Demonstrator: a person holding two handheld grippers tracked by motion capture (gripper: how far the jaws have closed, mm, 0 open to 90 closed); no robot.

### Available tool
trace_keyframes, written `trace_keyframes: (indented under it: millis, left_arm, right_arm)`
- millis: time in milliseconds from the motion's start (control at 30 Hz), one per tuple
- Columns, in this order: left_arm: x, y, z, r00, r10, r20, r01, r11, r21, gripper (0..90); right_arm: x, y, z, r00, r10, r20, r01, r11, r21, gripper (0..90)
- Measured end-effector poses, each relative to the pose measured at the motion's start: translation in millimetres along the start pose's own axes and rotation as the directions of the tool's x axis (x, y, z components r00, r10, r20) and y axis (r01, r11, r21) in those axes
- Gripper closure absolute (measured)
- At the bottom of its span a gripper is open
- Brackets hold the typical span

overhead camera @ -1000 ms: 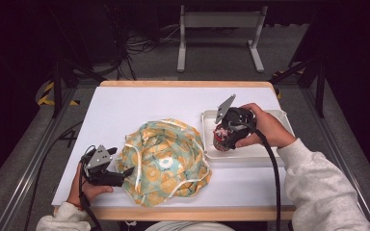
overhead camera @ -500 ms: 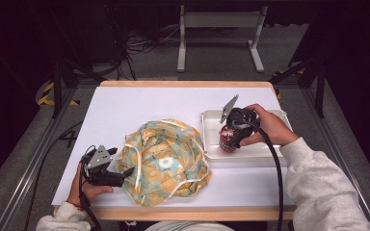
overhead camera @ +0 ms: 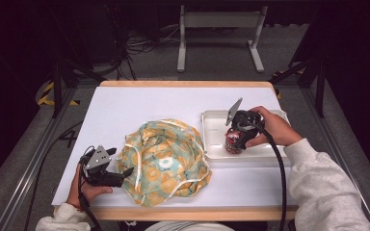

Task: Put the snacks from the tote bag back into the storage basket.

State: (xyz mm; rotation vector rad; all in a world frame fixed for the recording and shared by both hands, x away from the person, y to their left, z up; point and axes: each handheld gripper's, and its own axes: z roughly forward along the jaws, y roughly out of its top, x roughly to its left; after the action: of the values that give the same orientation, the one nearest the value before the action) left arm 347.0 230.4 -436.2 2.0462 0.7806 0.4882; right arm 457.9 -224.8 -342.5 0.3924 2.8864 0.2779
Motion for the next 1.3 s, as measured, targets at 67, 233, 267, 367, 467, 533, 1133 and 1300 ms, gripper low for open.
trace_keyframes:
  millis: [67, 233, 267, 367, 467, 533, 1133, 1300]
  left_arm:
    - [-1.1, 1.0, -0.4, 1.0, 0.005, 0.001, -0.005, 1.0, 0.003, 6.4]
    - [-2.0, -0.9, -2.6, 1.0, -0.004, -0.005, 0.004, 1.0, 0.003, 6.4]
    - [-2.7, -1.8, -3.5, 1.0, 0.0, -0.01, 0.0, 1.0, 0.0, 6.4]
    - [-4.2, -1.2, -9.9, 0.9989, -0.007, -0.046, 0.005, 0.9992, -0.039, 7.8]
    - [-3.3, -0.3, -11.3, 0.9987, -0.014, -0.049, 0.011, 0.9984, -0.056, 8.1]
    - [-3.0, -1.3, -10.7, 0.9987, -0.014, -0.049, 0.012, 0.9991, -0.04, 8.0]
    - [-8.1, -10.8, -23.4, 0.9961, -0.049, -0.073, 0.044, 0.9969, -0.065, 7.6]
    - [-7.6, -10.9, -23.8, 0.996, -0.054, -0.071, 0.049, 0.9963, -0.071, 7.5]
  right_arm:
    - [-0.1, -1.0, 0.8, 1.0, 0.002, 0.0, -0.002, 1.0, 0.004, 23.6]
    - [-3.1, -6.4, 7.4, 1.0, 0.002, 0.007, -0.002, 1.0, 0.016, 23.6]
    - [-2.7, -7.2, 8.6, 0.9999, 0.0, 0.014, 0.0, 1.0, 0.022, 23.6]
    - [-3.7, -9.6, 10.5, 0.9999, -0.008, 0.013, 0.008, 1.0, 0.005, 23.7]
    - [-4.5, -10.8, 10.8, 0.9999, -0.012, 0.008, 0.012, 1.0, -0.004, 23.6]
    - [-4.4, -11.0, 10.8, 0.9999, -0.013, 0.006, 0.014, 1.0, -0.005, 23.6]
    - [-2.3, -20.8, 9.0, 0.9996, 0.013, 0.026, -0.012, 0.999, -0.04, 23.4]
    - [-2.0, -21.3, 4.7, 0.9988, 0.006, 0.048, -0.002, 0.998, -0.067, 23.4]
